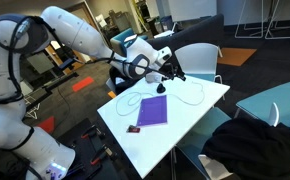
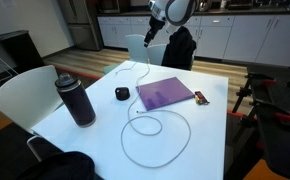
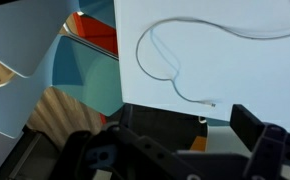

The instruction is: Place the cable's left and right ends in the center

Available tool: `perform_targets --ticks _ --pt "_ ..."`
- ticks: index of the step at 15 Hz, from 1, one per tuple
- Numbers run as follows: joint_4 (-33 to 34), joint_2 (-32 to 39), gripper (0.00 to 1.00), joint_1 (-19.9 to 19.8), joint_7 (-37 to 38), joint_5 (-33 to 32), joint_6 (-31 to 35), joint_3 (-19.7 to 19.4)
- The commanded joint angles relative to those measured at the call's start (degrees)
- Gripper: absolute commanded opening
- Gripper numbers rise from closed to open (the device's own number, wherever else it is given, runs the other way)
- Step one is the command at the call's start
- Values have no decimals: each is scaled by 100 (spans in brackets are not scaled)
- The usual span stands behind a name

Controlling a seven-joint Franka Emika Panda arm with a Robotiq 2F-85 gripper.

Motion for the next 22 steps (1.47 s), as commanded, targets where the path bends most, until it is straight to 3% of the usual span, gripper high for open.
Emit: perform_targets --ticks 1,2,7,8,11,12,17,19,22 --pt "700 693 100 -52 189 371 30 -3" --pt "294 380 100 -140 -31 265 79 109" --pt "397 515 100 -129 -28 282 80 93" --pt "650 717 100 34 92 300 -38 -150" --pt "1028 1038 100 -435 -299 213 42 264" --pt "1196 1167 100 -772 -600 138 81 614" --pt "2173 1975 100 -1628 -1547 -29 21 1486" --pt "2559 2337 100 -1762 -1804 -147 56 1627" --pt "3081 2832 100 -1542 -1677 -139 103 1337"
